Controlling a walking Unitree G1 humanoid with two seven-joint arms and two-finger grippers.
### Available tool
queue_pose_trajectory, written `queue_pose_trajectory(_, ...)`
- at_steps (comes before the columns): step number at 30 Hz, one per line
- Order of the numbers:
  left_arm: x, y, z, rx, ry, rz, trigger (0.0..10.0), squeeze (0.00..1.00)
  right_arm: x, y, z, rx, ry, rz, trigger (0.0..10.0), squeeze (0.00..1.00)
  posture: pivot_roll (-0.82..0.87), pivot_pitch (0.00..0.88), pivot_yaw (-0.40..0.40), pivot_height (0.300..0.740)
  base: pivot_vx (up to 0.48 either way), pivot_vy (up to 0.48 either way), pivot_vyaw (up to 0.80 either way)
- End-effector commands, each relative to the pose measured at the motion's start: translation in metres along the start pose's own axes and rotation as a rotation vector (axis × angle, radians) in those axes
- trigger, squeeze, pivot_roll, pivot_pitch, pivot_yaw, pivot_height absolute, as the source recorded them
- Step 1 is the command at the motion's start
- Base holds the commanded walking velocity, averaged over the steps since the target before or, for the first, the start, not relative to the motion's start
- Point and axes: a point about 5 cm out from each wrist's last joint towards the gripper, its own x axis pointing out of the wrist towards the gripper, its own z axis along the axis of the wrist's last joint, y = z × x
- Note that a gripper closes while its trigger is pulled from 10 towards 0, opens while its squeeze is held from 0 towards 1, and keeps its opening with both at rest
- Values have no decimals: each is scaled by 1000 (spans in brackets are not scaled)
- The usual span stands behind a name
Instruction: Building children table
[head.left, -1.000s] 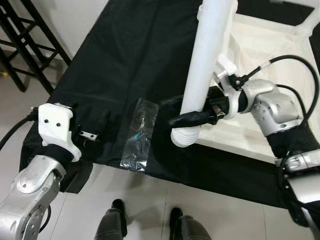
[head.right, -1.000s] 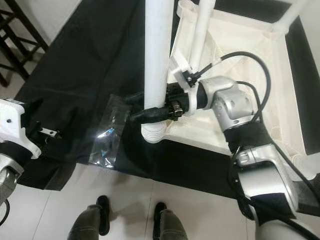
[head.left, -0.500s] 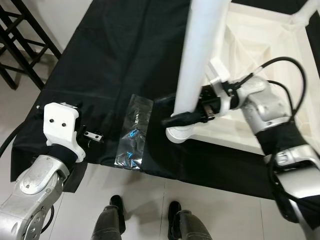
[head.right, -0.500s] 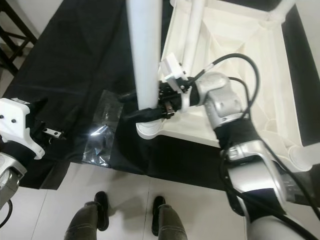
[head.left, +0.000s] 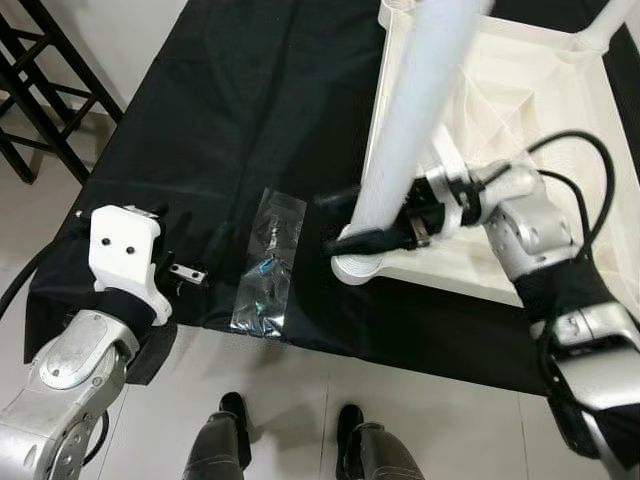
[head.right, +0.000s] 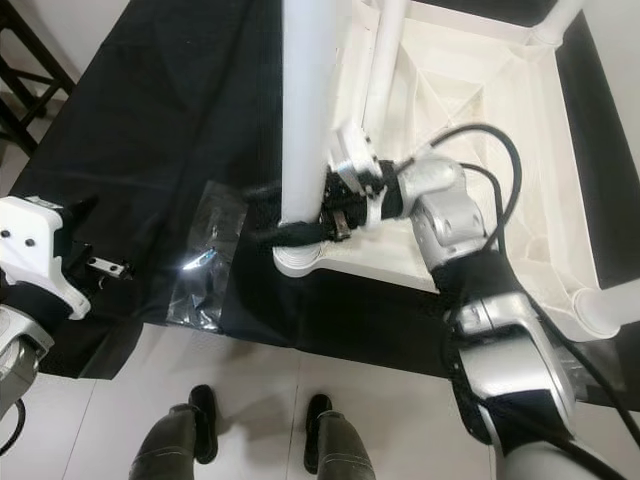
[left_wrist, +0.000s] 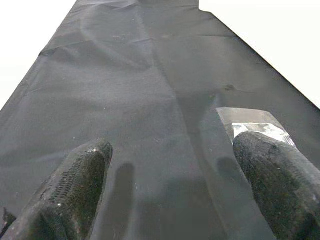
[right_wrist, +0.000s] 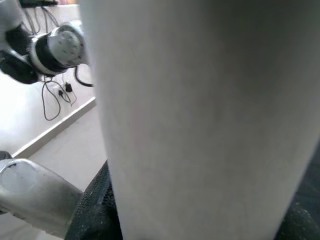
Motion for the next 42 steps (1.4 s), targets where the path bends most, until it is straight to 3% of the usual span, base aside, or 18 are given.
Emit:
queue_pose_trajectory(1, -4, -3, -2, -1, 12, -5, 10000, 0, -2, 19, -34, 137, 68, 28, 10000, 0, 107, 468, -107, 740, 0, 0, 0)
queue_pose_trajectory(8, -2, -3, -2, -3, 10, -6, 10000, 0, -12, 26, -43, 192, 13, -125, 10000, 0, 106, 462, -98, 740, 0, 0, 0)
queue_pose_trajectory(16, 0, -2, -1, 2, 5, -11, 10000, 0, -10, 36, -49, 212, 77, -247, 10000, 0, 101, 451, -96, 740, 0, 0, 0)
queue_pose_trajectory(17, 0, -1, 0, 6, 2, -10, 10000, 0, 1, 39, -60, 287, 158, -413, 10000, 0, 99, 445, -102, 740, 0, 0, 0)
queue_pose_trajectory(18, 0, -1, 0, 6, 2, -10, 10000, 0, 1, 39, -60, 287, 158, -413, 10000, 0, 99, 445, -102, 740, 0, 0, 0)
queue_pose_trajectory(19, 0, 0, 1, 14, -1, -7, 10000, 0, 8, 43, -76, 352, 315, -832, 10000, 0, 102, 443, -101, 740, 0, 0, 0)
queue_pose_trajectory(20, 1, 3, 3, 19, -8, 1, 10000, 0, 13, 62, -78, 378, 385, -1061, 10000, 0, 109, 443, -95, 740, 0, 0, 0)
queue_pose_trajectory(21, 1, 3, 3, 19, -8, 1, 10000, 0, 13, 62, -78, 378, 385, -1061, 10000, 0, 109, 443, -95, 740, 0, 0, 0)
queue_pose_trajectory(22, 2, 5, 5, 22, -13, 8, 10000, 0, 14, 77, -76, 405, 410, -1192, 10000, 0, 109, 443, -95, 740, 0, 0, 0)
queue_pose_trajectory(24, 2, 8, 5, 26, -16, 10, 10000, 0, 20, 83, -74, 425, 386, -1239, 10000, 0, 93, 436, -82, 740, 0, 0, 0)
queue_pose_trajectory(30, 5, 8, 5, 30, -22, 0, 10000, 0, 30, 78, -74, 451, 305, -1259, 10000, 0, 92, 406, -67, 740, 0, 0, 0)
queue_pose_trajectory(39, 15, 9, 8, 34, -59, -14, 10000, 0, 37, 67, -72, 420, 286, -1342, 10000, 0, 90, 355, -59, 740, 0, 0, 0)
queue_pose_trajectory(42, 22, 12, 17, 31, -103, -37, 10000, 0, 39, 61, -61, 374, 280, -1380, 10000, 0, 93, 332, -59, 740, 0, 0, 0)
